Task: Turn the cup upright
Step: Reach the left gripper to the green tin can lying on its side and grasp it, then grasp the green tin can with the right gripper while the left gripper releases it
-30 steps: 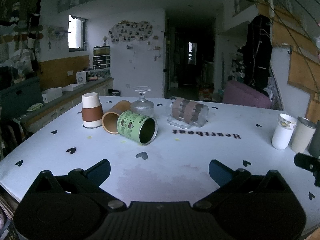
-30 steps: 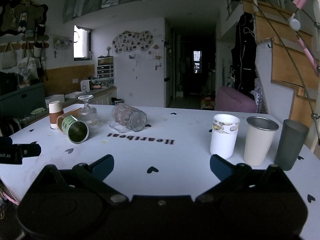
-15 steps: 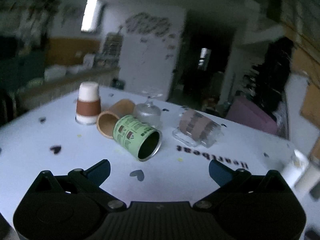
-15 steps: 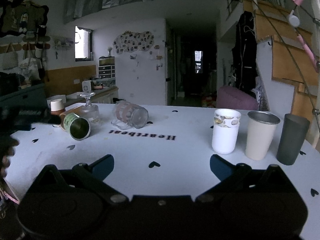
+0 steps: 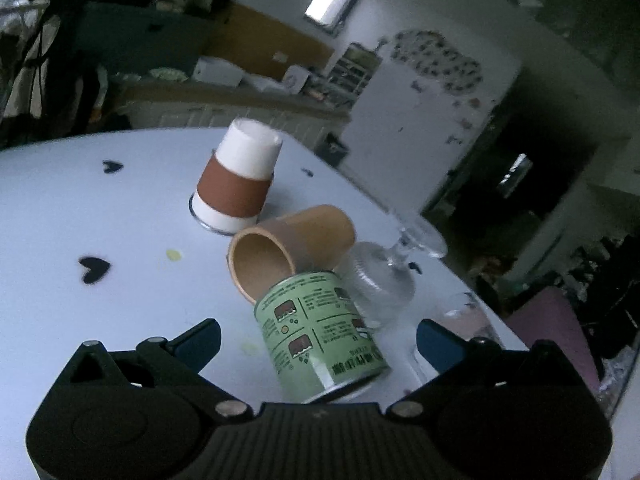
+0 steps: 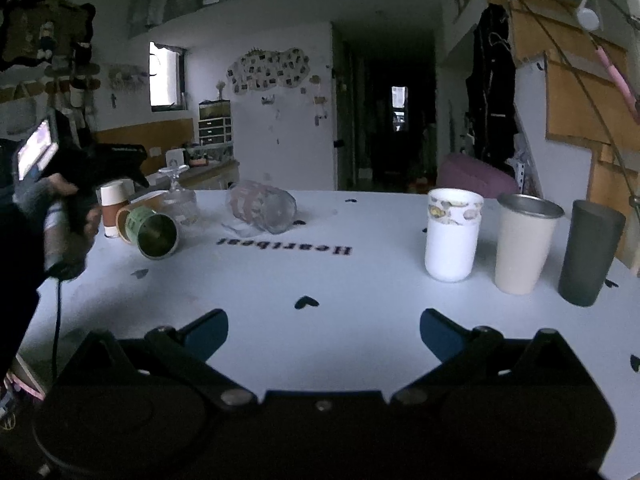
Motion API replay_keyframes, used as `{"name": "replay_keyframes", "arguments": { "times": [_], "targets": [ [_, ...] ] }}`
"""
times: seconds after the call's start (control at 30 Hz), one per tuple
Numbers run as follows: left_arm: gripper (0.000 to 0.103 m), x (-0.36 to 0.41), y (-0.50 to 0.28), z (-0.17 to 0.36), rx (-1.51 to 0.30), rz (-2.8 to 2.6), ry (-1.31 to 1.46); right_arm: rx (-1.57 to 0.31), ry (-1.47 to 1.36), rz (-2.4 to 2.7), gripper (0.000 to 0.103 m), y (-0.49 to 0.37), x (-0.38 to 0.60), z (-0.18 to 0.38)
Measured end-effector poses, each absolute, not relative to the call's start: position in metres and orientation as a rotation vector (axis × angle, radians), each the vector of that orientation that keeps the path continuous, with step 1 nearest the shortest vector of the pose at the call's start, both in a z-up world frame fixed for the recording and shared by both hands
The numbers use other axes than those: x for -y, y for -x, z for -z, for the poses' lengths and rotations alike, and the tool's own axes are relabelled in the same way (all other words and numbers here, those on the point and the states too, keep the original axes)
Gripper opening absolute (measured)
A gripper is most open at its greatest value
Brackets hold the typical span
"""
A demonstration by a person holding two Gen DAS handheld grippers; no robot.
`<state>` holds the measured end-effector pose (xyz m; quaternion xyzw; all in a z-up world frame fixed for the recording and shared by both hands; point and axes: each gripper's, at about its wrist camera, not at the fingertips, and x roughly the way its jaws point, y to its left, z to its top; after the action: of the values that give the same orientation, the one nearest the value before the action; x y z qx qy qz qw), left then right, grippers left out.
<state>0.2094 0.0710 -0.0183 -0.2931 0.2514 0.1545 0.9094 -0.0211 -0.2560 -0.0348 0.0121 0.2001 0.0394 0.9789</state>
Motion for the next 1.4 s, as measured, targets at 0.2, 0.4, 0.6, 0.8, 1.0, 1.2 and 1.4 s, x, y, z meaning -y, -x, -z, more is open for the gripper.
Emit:
{"name": "replay_keyframes", "arguments": {
  "times": [0.2, 0.4, 0.6, 0.8, 1.0, 1.2, 1.4],
  "targets": [
    [0.101, -0.066, -0.23, 0.029, -0.556, -0.369, 0.591, -0.417, -0.032, -0.066, 0.103, 0.019, 0.262, 0.04],
    [0.079, -0.069, -0.242, 0.043, -0.65, -0.323, 0.646, -0.421, -0.032, -0.069, 0.103, 0.018, 0.265, 0.042],
    [0.078, -0.061, -0.225, 0.039, -0.686, -0.252, 0.553, -0.416, -0.039, -0.06, 0.103, 0.018, 0.267, 0.041],
    [0.078, -0.022, -0.186, 0.037, -0.723, -0.074, 0.363, -0.406, -0.042, -0.065, 0.103, 0.017, 0.268, 0.039],
    [0.078, 0.021, -0.142, 0.039, -0.75, 0.127, 0.208, -0.394, -0.049, -0.056, 0.103, 0.017, 0.272, 0.034],
    [0.077, 0.063, -0.099, 0.038, -0.758, 0.313, 0.06, -0.395, -0.07, -0.026, 0.103, 0.015, 0.279, 0.029],
    [0.077, 0.089, -0.062, 0.041, -0.727, 0.474, -0.077, -0.414, -0.117, -0.02, 0.103, 0.003, 0.294, 0.022]
  ]
}}
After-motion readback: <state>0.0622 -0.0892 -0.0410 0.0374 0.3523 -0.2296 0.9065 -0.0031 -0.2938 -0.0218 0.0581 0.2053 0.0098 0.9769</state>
